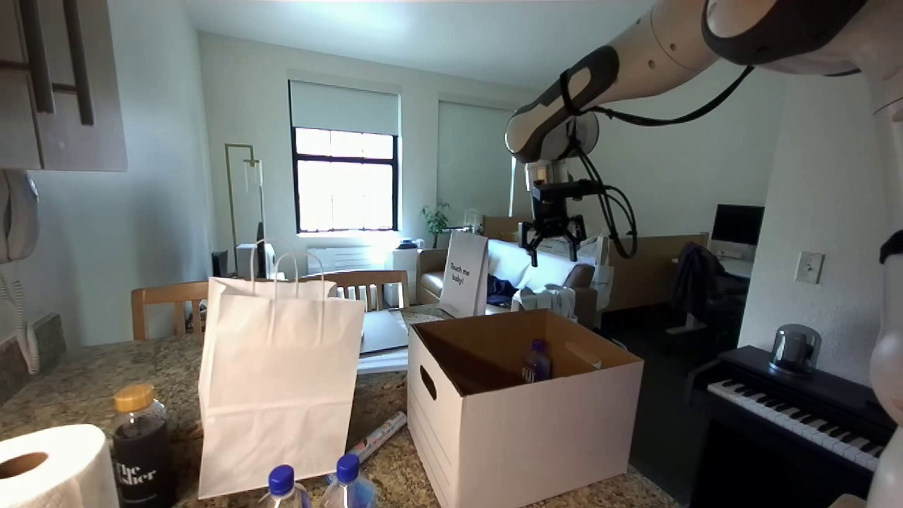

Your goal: Pick up the bottle from the box and put them on the counter

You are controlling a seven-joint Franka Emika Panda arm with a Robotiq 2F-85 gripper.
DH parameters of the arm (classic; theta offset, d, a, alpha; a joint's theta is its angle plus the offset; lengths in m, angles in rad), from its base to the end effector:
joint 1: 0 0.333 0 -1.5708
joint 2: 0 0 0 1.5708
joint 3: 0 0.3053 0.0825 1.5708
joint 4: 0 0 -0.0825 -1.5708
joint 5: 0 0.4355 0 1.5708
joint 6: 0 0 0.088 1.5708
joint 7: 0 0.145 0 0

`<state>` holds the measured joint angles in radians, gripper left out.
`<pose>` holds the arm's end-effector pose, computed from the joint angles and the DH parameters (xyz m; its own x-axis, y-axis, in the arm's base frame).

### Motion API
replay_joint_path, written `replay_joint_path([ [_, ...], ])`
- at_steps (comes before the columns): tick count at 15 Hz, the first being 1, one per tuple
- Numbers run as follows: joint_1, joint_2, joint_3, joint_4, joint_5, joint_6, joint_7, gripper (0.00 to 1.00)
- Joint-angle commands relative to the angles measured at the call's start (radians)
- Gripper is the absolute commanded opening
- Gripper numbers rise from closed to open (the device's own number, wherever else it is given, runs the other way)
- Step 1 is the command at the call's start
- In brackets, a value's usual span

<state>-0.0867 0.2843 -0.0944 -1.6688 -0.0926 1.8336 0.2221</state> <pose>0.6576 -0.1280 0.3641 0.9255 -0.3674 -0.0920 -0.3539 -0.9254 0.1357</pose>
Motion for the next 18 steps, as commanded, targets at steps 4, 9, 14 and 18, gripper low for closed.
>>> replay_joint_path([
  [4, 0.003, 0.134, -0.01, 0.117, 0.003, -0.035, -0.014, 1.0],
  [9, 0.006, 0.144, -0.01, 0.1, 0.013, -0.022, -0.002, 1.0],
  [14, 0.003, 0.192, 0.0, 0.132, 0.033, -0.016, -0.011, 1.0],
  [18, 0.01, 0.322, -0.009, 0.204, -0.013, -0.057, -0.031, 1.0],
])
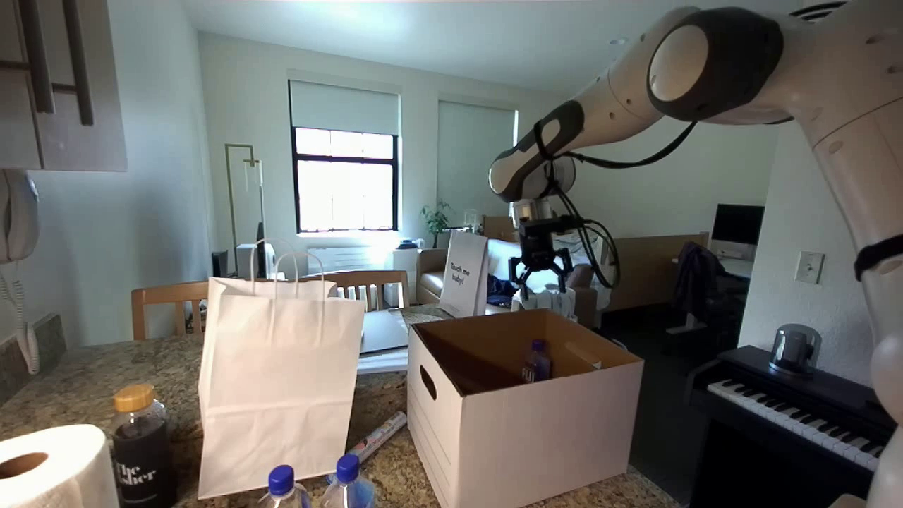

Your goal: Pick up the bottle from the box and put them on the counter

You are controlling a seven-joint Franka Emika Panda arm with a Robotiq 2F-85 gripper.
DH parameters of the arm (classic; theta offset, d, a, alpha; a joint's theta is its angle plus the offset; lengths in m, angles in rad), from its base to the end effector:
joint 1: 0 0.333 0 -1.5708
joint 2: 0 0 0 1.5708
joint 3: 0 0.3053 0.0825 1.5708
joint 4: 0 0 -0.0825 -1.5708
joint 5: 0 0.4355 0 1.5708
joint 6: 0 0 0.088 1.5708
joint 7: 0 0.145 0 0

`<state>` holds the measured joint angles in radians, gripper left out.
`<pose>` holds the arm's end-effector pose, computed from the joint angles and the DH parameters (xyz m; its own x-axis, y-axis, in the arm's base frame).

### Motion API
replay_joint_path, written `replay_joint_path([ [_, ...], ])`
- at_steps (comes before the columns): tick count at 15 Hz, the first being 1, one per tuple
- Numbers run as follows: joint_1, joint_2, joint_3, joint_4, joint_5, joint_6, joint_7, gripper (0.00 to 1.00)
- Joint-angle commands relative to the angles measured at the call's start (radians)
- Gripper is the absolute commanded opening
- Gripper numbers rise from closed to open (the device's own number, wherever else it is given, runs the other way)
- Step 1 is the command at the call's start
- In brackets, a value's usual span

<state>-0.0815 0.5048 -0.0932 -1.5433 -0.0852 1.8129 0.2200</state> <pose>0.6854 -0.1258 0.2742 0.9113 -0.3595 -0.2008 -0.3295 -0.9290 0.1683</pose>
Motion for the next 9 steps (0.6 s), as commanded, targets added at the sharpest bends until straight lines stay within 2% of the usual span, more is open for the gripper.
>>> replay_joint_path([
  [1, 0.006, 0.14, -0.012, 0.103, -0.022, -0.032, -0.022, 1.0],
  [9, 0.04, 0.392, -0.033, 0.322, -0.054, -0.022, -0.002, 1.0],
])
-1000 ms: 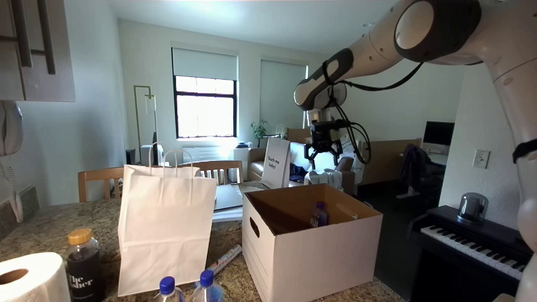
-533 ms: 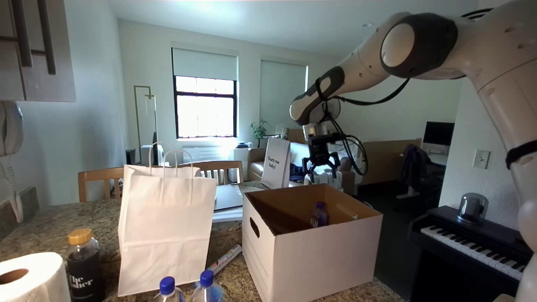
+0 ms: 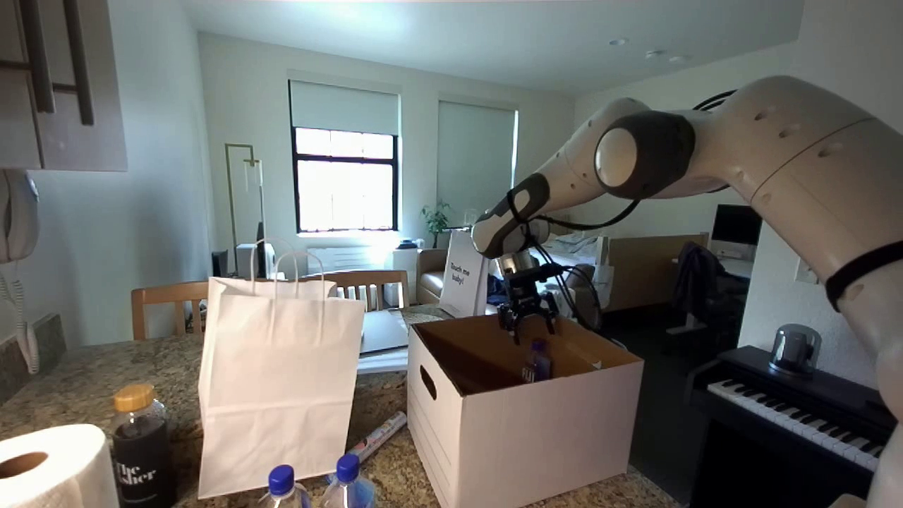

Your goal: Pick up the bottle from the box and put them on the counter

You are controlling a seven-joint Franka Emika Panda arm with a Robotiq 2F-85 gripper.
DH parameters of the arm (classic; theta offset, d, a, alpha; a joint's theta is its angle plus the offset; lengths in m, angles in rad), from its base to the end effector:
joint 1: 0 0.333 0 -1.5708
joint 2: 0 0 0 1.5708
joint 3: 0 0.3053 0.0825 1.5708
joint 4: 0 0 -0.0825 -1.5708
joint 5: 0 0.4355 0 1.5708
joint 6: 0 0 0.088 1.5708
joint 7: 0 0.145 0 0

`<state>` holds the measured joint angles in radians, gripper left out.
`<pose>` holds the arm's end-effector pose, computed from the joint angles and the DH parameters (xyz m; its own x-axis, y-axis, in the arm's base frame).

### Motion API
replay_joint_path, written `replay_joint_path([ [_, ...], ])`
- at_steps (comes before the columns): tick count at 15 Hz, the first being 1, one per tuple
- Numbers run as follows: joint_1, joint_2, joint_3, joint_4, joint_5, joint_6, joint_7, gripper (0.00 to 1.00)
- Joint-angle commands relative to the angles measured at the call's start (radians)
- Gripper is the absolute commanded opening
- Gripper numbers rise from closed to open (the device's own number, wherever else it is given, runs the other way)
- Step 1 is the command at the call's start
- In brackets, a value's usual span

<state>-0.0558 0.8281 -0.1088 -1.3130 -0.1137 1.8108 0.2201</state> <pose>0.7192 -0.1221 0.1518 0.9011 -0.3327 -0.2780 -0.2697 -0.9322 0.2413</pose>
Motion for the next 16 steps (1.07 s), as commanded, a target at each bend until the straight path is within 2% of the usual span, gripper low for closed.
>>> replay_joint_path([
  [1, 0.017, 0.088, -0.02, 0.114, -0.031, -0.019, -0.007, 1.0],
  [5, 0.004, 0.13, -0.022, 0.167, -0.028, 0.003, -0.03, 1.0],
  [8, -0.002, 0.128, -0.021, 0.148, -0.028, 0.101, -0.034, 1.0],
  [11, 0.001, 0.13, -0.02, 0.142, -0.028, 0.147, -0.056, 1.0],
  [16, -0.003, 0.142, -0.021, 0.158, -0.02, 0.133, -0.056, 1.0],
])
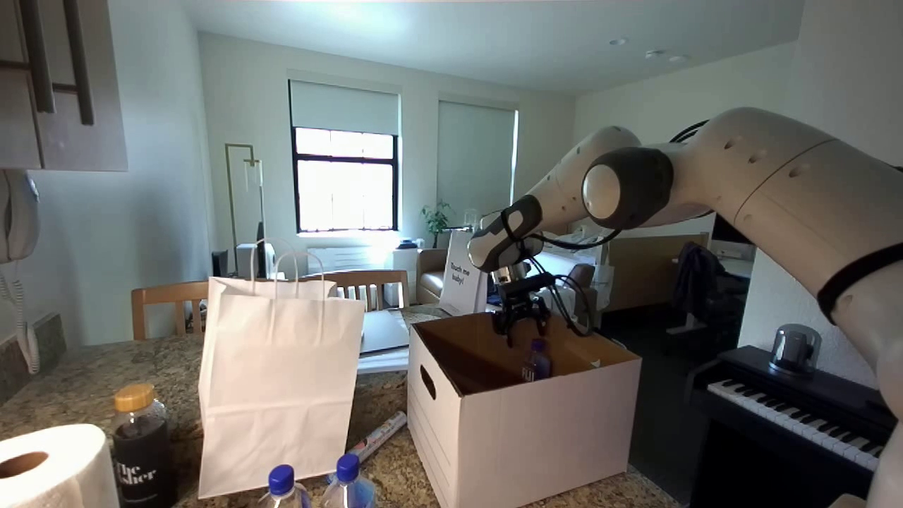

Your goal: Pick up the bottle from the box and put them on the counter

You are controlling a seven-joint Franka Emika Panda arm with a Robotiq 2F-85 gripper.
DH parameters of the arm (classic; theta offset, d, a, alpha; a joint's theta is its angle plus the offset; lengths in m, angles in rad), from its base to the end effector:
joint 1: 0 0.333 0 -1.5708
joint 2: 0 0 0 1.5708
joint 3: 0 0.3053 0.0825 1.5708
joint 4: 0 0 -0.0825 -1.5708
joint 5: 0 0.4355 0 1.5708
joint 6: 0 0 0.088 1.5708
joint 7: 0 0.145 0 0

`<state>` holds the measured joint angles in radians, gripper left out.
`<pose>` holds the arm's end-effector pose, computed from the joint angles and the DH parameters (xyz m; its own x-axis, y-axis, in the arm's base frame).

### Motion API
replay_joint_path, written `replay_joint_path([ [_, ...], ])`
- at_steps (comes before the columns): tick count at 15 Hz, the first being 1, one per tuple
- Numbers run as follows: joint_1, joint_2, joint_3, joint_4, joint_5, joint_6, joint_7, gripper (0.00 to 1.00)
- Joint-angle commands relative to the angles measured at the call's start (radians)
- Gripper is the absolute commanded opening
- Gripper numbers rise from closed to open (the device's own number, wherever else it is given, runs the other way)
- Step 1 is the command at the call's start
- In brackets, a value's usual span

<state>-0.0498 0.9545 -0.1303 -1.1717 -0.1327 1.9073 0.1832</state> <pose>0.7556 -0.1317 0.1285 0.9445 -0.2775 -0.1759 -0.2289 -0.9399 0.2534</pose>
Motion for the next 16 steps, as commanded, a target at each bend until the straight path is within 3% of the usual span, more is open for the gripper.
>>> replay_joint_path([
  [1, -0.009, 0.015, 0.001, 0.016, -0.001, 0.038, -0.02, 1.0],
  [8, -0.008, 0.038, -0.001, 0.031, -0.001, -0.059, -0.022, 1.0],
  [13, -0.005, 0.056, -0.006, 0.042, -0.005, -0.048, -0.011, 1.0],
  [14, -0.004, 0.055, -0.005, 0.043, -0.005, -0.048, -0.012, 0.79],
  [16, -0.003, 0.051, -0.005, 0.041, -0.005, -0.044, -0.011, 0.67],
])
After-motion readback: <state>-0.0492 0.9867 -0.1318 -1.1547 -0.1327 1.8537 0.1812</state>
